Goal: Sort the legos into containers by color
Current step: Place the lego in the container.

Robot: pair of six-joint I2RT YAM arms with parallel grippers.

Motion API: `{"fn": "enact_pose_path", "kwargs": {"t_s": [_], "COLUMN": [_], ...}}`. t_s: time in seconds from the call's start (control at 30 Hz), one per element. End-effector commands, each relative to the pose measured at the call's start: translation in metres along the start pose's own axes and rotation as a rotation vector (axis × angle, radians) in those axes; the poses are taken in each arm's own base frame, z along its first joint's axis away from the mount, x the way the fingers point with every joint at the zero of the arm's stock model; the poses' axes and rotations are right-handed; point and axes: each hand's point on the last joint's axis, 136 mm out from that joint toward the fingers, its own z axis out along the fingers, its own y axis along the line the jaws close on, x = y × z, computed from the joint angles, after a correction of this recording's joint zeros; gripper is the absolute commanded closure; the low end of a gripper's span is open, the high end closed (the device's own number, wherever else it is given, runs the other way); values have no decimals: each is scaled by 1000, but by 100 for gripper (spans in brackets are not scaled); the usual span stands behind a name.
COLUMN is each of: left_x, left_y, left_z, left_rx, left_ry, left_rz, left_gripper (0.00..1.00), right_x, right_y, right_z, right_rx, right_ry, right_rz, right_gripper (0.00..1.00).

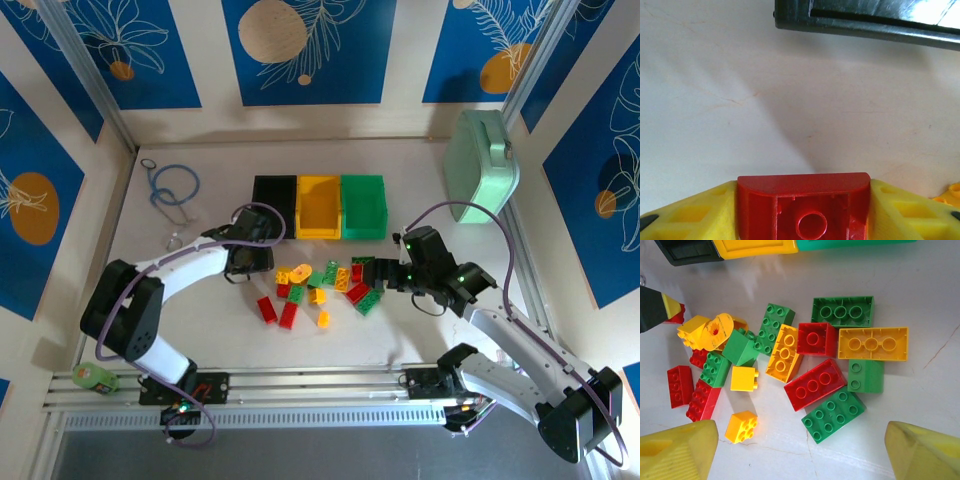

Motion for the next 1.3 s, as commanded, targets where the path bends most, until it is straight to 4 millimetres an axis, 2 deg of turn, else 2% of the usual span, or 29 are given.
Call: {"fn": "enact_pose_path", "kwargs": {"t_s": [0.0,0.2,0.33,0.57,0.73,0.83,1.0,1.27], "left_x": [-19,-45,-70,-114,-134,-141,-145,-146], "left_y": [-9,-23,-35,-48,-55,-59,-66,-61], "left_z": [-19,-31,-37,-29,-15,-8,-4,-38], "left_rx": [16,35,42,34,45,43,67,79], "left_ry": [-52,-89,-113,-115,-98,-89,-82,-142], "left_rz": [17,41,60,75,66,72,79,69], "left_gripper": [43,43,43,43,43,43,32,24], "right_x": [-2,1,2,4,4,5,6,5], "right_y": [5,2,1,1,0,0,1,3], "right_z": [-5,-5,-6,-8,-12,-13,-15,-16], "right_rx": [-21,-19,-19,-16,-18,-19,-23,-35], "right_ry": [-22,-23,-22,-20,-27,-28,-29,-32], "right_rz": [-7,-4,-3,-1,1,1,1,3], "right_gripper": [13,13,13,13,13,13,13,13]}}
